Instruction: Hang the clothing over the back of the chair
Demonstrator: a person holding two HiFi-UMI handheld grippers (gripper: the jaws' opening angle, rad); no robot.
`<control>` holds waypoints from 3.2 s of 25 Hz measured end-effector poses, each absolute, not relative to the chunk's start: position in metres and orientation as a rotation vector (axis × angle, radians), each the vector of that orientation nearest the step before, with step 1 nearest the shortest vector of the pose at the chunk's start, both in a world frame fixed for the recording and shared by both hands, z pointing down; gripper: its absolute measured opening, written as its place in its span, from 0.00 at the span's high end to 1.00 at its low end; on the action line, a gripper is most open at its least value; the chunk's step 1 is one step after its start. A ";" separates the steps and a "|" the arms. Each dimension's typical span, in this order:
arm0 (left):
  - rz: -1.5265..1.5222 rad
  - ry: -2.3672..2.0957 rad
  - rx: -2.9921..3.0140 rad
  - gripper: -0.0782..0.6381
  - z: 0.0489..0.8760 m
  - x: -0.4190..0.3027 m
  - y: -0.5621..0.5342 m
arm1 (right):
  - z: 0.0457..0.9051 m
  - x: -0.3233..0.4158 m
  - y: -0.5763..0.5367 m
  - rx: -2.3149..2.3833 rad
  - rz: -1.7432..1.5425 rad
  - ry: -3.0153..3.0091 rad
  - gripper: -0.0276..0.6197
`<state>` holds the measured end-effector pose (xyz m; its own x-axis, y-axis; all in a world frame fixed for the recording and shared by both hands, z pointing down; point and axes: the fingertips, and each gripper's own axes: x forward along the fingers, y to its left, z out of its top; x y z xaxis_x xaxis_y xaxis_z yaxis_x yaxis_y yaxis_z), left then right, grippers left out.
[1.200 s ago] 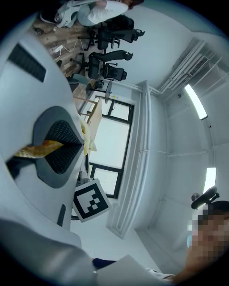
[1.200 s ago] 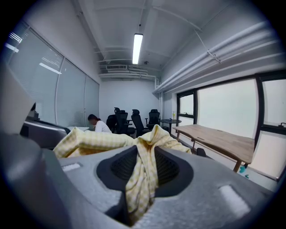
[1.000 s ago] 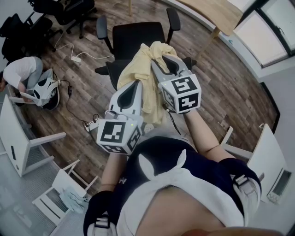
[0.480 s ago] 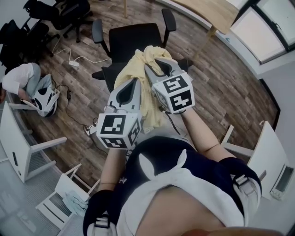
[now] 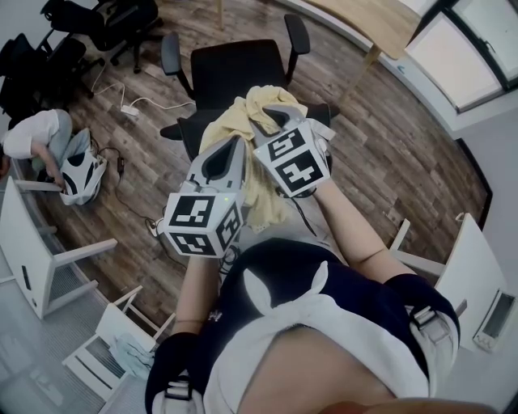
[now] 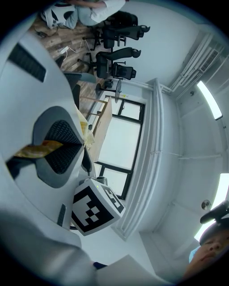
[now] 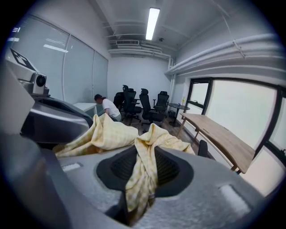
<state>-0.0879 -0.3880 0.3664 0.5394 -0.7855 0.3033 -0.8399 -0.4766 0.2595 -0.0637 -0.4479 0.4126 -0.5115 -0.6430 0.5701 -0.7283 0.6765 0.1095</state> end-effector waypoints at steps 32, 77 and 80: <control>0.186 -1.292 2.352 0.88 0.372 -0.090 -0.390 | 0.343 -0.038 -0.431 1.170 0.180 -2.587 0.71; 0.116 -1.345 2.503 0.88 0.340 -0.068 -0.276 | 0.315 -0.025 -0.277 1.261 -0.012 -2.805 0.96; 0.112 -1.344 2.506 0.88 0.340 -0.070 -0.251 | 0.314 -0.024 -0.254 1.291 -0.007 -2.791 0.96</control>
<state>-0.0704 -0.2506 0.3404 0.5604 -0.8024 0.2054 -0.8253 -0.5201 0.2200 -0.0239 -0.2544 0.3140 -0.6455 -0.7616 0.0582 -0.7612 0.6477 0.0320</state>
